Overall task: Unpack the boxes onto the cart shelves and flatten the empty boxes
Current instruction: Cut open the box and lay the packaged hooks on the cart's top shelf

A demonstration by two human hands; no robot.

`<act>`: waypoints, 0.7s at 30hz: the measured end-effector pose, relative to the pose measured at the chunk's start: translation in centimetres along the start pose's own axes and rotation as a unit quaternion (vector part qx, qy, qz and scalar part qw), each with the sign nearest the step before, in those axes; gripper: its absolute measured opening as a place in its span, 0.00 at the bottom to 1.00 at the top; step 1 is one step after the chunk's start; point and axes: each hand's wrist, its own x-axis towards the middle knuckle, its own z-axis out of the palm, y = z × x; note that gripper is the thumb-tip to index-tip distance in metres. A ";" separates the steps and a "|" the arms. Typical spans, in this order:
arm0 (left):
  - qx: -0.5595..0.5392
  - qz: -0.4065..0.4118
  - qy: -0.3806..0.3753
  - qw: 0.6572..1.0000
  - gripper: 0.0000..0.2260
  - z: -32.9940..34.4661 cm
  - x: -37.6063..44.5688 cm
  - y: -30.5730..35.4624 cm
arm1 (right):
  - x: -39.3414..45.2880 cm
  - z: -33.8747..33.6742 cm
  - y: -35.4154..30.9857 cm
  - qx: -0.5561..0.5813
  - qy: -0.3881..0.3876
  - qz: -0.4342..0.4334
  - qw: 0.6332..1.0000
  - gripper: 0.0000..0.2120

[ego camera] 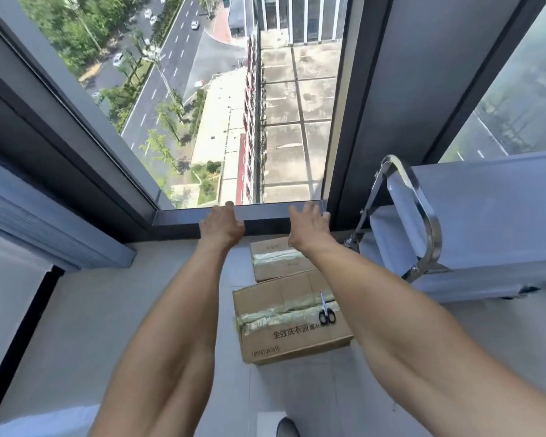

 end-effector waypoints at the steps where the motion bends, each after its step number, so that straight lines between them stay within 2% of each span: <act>1: 0.004 0.001 0.003 1.000 0.22 1.6 0.6 -0.7 | 0.4 1.7 -0.2 0.006 -0.006 0.008 1.000 0.26; 8: 0.011 0.041 -0.027 0.999 0.21 13.5 1.9 -3.0 | -0.4 16.3 -0.3 0.022 -0.080 0.072 0.994 0.23; 13: 0.030 0.055 -0.055 0.997 0.20 24.7 2.0 -2.9 | 0.3 28.2 1.3 0.010 -0.145 0.119 0.982 0.25; 18: 0.028 0.061 -0.070 0.995 0.13 37.1 2.5 -2.0 | 2.9 38.3 3.9 0.010 -0.137 0.132 0.982 0.23; 21: 0.004 0.065 -0.079 0.995 0.16 43.3 2.9 -1.0 | 4.0 43.0 6.0 0.014 -0.113 0.136 0.984 0.23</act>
